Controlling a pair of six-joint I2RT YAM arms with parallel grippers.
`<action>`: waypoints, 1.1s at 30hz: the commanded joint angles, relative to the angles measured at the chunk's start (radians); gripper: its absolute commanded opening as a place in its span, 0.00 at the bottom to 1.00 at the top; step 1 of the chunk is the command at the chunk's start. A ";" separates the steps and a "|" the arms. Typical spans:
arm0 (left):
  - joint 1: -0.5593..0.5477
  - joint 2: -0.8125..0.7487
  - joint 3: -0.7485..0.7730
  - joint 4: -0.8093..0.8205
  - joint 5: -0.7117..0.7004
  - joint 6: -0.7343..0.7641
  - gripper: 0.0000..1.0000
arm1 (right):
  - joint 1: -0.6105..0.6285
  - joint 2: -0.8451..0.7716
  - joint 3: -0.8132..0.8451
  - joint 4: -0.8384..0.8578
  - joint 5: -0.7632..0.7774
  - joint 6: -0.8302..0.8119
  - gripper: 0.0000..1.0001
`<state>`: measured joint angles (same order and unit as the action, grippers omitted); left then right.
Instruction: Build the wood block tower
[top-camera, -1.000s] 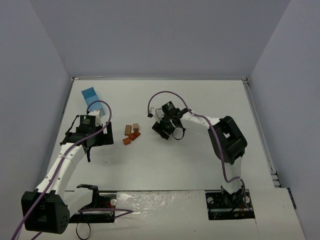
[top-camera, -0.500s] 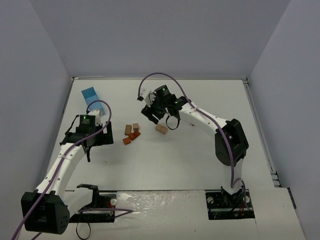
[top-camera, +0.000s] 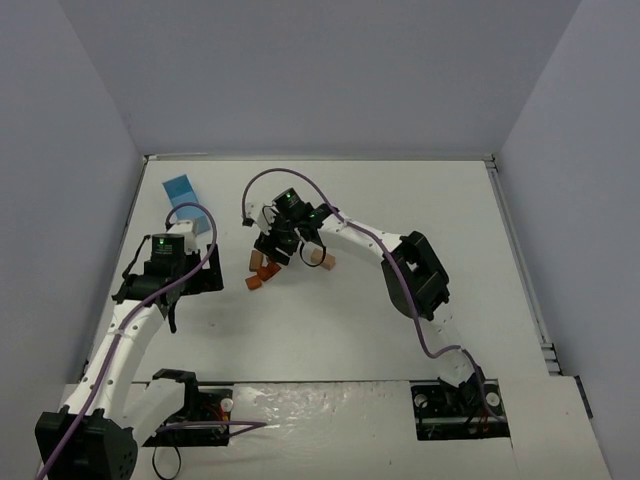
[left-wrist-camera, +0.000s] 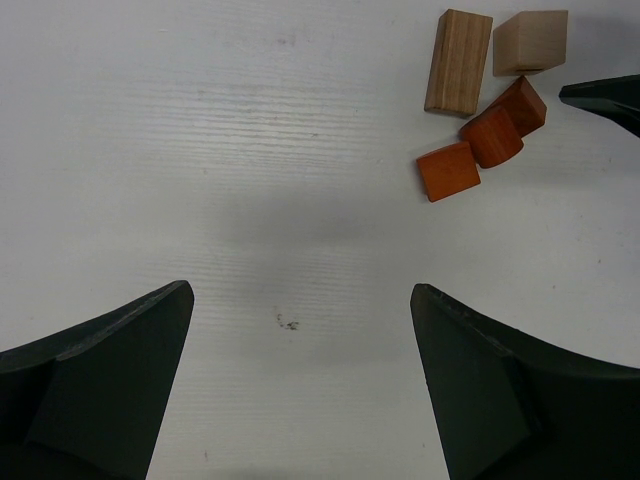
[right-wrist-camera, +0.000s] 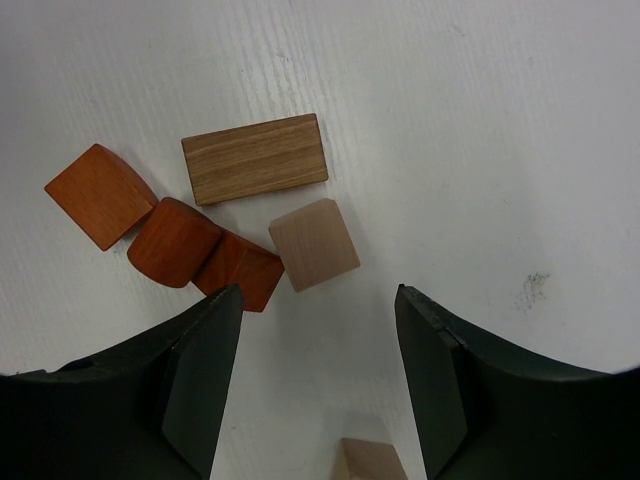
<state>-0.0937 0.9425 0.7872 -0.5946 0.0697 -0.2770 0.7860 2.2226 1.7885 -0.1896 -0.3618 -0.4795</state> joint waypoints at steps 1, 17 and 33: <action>-0.001 -0.027 0.061 -0.006 -0.011 -0.013 0.88 | 0.010 0.001 0.097 0.024 -0.029 -0.021 0.58; -0.001 -0.037 0.050 -0.010 0.007 -0.033 0.88 | 0.010 0.091 0.150 0.023 -0.054 -0.017 0.52; -0.001 -0.023 0.041 -0.007 0.004 -0.028 0.88 | 0.011 0.106 0.145 0.021 -0.072 -0.010 0.38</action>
<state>-0.0937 0.9199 0.7876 -0.6239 0.0741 -0.2962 0.7872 2.3398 1.8908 -0.1872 -0.4101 -0.4911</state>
